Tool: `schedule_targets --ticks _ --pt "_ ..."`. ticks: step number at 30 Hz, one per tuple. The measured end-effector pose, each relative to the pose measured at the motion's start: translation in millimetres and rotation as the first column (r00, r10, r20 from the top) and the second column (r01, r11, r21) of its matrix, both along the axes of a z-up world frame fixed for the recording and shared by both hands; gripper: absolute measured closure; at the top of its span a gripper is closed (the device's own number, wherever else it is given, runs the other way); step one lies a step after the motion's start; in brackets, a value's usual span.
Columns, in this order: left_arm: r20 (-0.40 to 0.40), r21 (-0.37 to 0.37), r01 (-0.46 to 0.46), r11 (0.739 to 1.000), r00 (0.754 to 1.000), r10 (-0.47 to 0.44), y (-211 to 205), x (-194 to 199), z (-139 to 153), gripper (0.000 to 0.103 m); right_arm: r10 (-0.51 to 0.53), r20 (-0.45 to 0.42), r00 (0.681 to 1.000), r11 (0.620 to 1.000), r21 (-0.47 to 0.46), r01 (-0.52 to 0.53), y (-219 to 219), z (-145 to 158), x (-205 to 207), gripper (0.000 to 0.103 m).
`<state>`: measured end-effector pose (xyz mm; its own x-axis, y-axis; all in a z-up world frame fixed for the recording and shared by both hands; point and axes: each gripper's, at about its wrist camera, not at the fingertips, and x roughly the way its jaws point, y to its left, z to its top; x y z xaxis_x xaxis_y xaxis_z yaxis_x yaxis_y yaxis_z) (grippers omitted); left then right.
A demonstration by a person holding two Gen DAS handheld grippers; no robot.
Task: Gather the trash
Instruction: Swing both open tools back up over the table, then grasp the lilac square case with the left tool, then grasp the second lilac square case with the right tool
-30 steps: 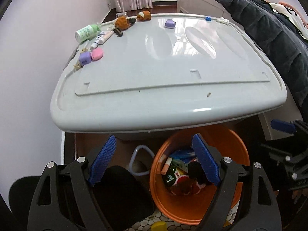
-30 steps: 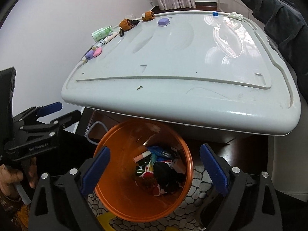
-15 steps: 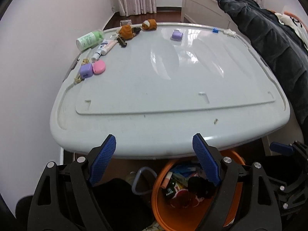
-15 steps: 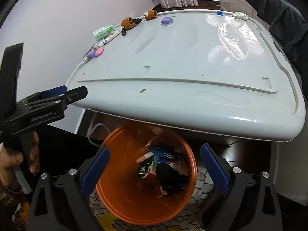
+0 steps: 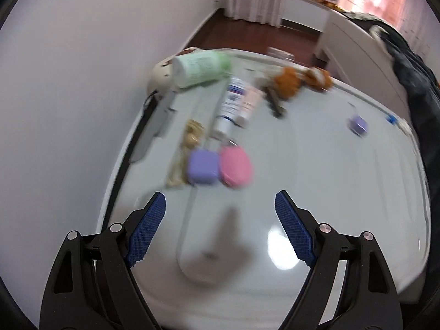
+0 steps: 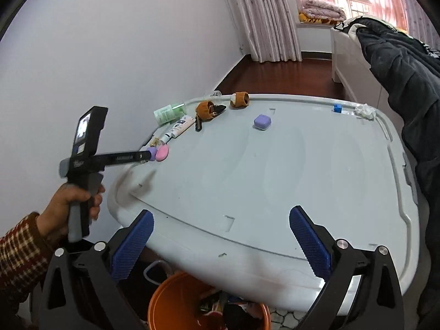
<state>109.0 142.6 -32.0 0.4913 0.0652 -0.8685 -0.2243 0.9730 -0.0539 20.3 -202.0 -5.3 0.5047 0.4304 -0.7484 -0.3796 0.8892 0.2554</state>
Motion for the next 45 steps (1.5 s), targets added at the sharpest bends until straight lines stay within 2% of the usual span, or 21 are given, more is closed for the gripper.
schedule_targets --ticks 6,7,9,12,13,15,16,17,21,24,29,33,39,42,45 --pt "0.011 0.038 -0.099 0.994 0.995 0.098 24 23 -16 0.023 0.016 -0.055 0.998 1.000 -0.013 -0.017 0 -19 2 0.006" --pt "0.004 0.045 -0.103 0.994 0.995 0.103 25 25 -19 0.024 0.021 -0.049 0.999 1.000 -0.020 -0.022 1 -19 2 0.006" --pt "-0.024 0.045 -0.092 0.995 0.995 0.093 26 30 -29 0.032 0.030 -0.038 0.999 0.999 -0.030 -0.031 3 -16 0 0.006" --pt "-0.017 0.089 -0.058 0.994 0.998 0.059 20 29 -34 0.034 0.048 -0.029 0.998 0.998 -0.027 -0.049 7 -14 -2 0.006" --pt "-0.020 0.118 -0.037 0.992 0.999 0.039 16 30 -35 0.038 0.052 -0.028 0.998 0.998 -0.024 -0.052 9 -13 -4 0.006" --pt "0.004 0.161 0.005 0.987 1.000 -0.006 10 28 -35 0.061 0.058 -0.026 0.998 0.998 -0.024 -0.059 10 -13 -5 0.006" --pt "0.008 0.158 0.016 0.987 1.000 -0.018 10 27 -34 0.069 0.059 -0.024 0.998 0.998 -0.025 -0.060 11 -12 -4 0.006" --pt "0.003 0.114 0.019 0.993 1.000 -0.020 11 24 -33 0.069 0.061 -0.023 0.998 0.998 -0.025 -0.061 11 -12 -4 0.006" --pt "0.016 0.069 0.014 0.998 1.000 -0.016 7 9 -25 0.069 0.052 -0.021 0.998 0.998 -0.024 -0.053 7 -12 -4 0.006" --pt "0.062 0.043 0.042 0.998 0.997 -0.045 -1 -5 -5 0.069 0.046 -0.024 0.999 0.998 -0.029 -0.047 8 -13 0 0.006" --pt "0.128 0.010 0.125 0.992 0.984 -0.126 -29 -30 20 0.069 0.085 0.013 0.996 0.990 -0.115 -0.083 20 -6 11 0.006" --pt "0.170 -0.016 0.212 0.977 0.964 -0.207 -60 -41 27 0.069 0.167 0.073 0.983 0.968 -0.201 -0.149 40 -7 42 0.006" --pt "0.203 -0.052 0.321 0.946 0.931 -0.305 -91 -36 29 0.069 0.193 0.128 0.973 0.924 -0.357 -0.137 80 -45 142 0.006" --pt "0.207 -0.061 0.346 0.936 0.922 -0.327 -96 -37 28 0.069 0.165 0.129 0.978 0.927 -0.358 -0.110 95 -62 187 0.012" --pt "0.194 -0.065 0.359 0.931 0.920 -0.341 -96 -35 24 0.069 0.142 0.100 0.985 0.932 -0.349 -0.099 106 -77 218 0.027"
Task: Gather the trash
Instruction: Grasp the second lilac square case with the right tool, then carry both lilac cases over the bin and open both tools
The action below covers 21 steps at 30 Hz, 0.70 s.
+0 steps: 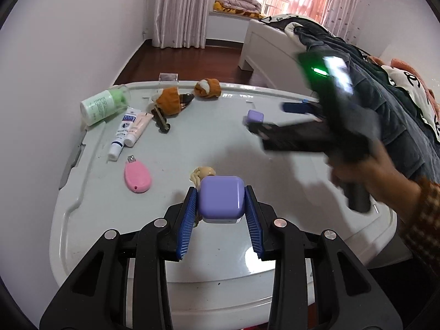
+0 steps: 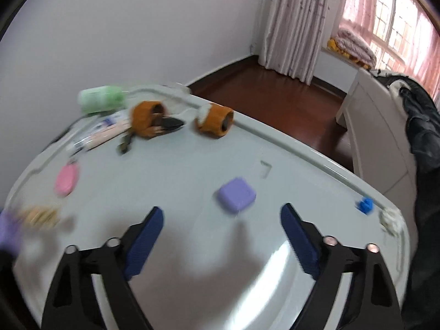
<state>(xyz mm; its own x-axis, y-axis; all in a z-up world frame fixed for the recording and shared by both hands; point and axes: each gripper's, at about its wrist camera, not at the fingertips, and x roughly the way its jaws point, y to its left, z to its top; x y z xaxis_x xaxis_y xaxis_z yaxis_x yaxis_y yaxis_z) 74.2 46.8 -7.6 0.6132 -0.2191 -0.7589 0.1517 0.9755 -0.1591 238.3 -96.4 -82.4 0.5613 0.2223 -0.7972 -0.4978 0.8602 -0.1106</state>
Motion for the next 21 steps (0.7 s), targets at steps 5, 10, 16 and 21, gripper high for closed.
schedule_targets --ticks 5,10,16,21 --pt "-0.015 -0.008 0.001 1.000 1.000 -0.001 4 0 -3 0.069 -0.006 -0.034 0.999 0.999 -0.050 0.004 15 -23 28 0.056" --pt "-0.020 -0.022 0.001 1.000 1.000 -0.002 7 -2 -1 0.069 0.007 -0.049 0.999 0.999 -0.040 -0.009 13 -22 19 0.065" --pt "-0.021 -0.030 0.012 0.999 1.000 -0.013 4 -2 0 0.069 0.007 -0.041 0.999 1.000 0.028 -0.005 3 0 -3 0.065" --pt "-0.024 -0.055 0.046 0.997 0.999 -0.047 0 -8 4 0.069 0.006 -0.018 1.000 0.997 0.083 -0.005 -10 31 -48 0.065"
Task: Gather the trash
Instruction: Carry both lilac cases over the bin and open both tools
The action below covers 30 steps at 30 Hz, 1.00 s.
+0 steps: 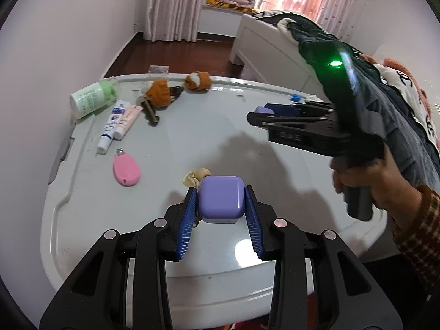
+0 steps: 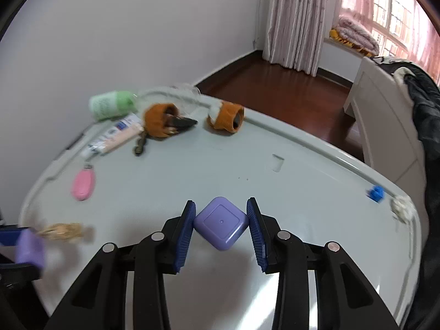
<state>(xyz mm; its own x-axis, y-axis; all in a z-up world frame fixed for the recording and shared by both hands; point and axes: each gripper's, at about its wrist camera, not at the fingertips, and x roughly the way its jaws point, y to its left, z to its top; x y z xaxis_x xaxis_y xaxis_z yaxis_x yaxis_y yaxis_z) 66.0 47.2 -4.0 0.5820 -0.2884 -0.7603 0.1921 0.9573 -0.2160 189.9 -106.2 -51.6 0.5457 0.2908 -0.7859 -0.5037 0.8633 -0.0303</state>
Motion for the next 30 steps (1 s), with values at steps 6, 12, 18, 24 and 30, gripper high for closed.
schedule_targets --ticks 6,12,18,24,30 --pt "0.038 0.009 0.067 0.998 0.997 -0.067 -17 -40 18 0.069 0.004 -0.006 1.000 0.999 0.050 -0.004 -33 35 -93 0.065" --pt "-0.022 0.007 0.142 0.990 0.990 -0.142 -38 -108 15 0.069 0.021 -0.114 0.993 0.997 0.077 -0.013 -62 22 -197 0.065" --pt "-0.131 0.006 0.186 0.983 0.974 -0.183 -60 -159 -11 0.069 -0.012 -0.271 0.963 0.999 0.043 0.025 -81 -32 -269 0.064" --pt "-0.232 0.046 0.207 0.977 0.954 -0.191 -77 -180 -50 0.069 -0.030 -0.334 0.942 0.999 0.012 0.037 -82 -60 -290 0.064" --pt "-0.250 0.098 0.208 0.973 0.952 -0.178 -82 -181 -58 0.069 -0.078 -0.317 0.945 0.997 -0.047 0.066 -87 -66 -292 0.034"
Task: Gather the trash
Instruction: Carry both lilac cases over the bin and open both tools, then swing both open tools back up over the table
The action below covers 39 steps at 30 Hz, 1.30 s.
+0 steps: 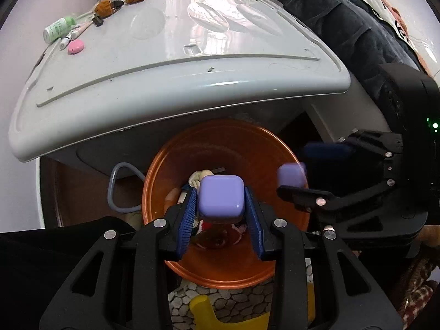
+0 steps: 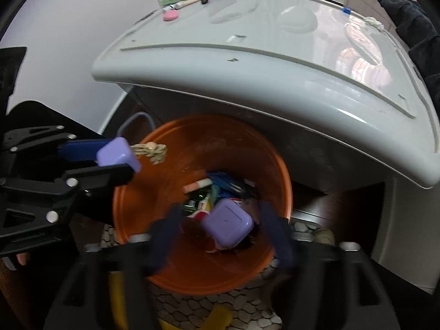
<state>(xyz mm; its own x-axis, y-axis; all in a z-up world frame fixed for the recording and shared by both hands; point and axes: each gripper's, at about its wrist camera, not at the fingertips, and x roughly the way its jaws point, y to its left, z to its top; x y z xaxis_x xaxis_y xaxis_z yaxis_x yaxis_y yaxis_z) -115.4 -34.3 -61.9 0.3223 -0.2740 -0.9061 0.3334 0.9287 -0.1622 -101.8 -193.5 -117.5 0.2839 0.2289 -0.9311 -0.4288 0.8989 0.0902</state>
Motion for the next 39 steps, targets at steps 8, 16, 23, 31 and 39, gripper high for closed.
schedule_targets --ticks 8,16,23,31,39 --pt "0.033 0.062 -0.040 0.997 0.999 0.038 2 1 3 0.058 -0.071 0.047 0.996 0.997 -0.010 0.071 -16 12 11 0.018" --pt "0.076 0.106 -0.079 0.991 0.995 0.071 2 8 11 0.046 -0.132 0.058 0.990 0.990 0.055 0.129 -30 23 17 0.015" --pt "0.132 0.138 -0.103 0.985 0.988 0.084 -1 17 22 0.043 -0.135 0.072 0.988 0.988 0.089 0.129 -29 33 19 0.013" --pt "0.188 0.140 -0.130 0.982 0.977 0.102 -6 39 40 0.041 -0.144 0.072 0.987 0.982 0.131 0.134 -31 39 24 0.012" --pt "0.216 0.128 -0.176 0.976 0.966 0.145 15 79 53 0.038 -0.093 0.152 0.984 0.990 0.122 0.075 -21 77 50 0.011"
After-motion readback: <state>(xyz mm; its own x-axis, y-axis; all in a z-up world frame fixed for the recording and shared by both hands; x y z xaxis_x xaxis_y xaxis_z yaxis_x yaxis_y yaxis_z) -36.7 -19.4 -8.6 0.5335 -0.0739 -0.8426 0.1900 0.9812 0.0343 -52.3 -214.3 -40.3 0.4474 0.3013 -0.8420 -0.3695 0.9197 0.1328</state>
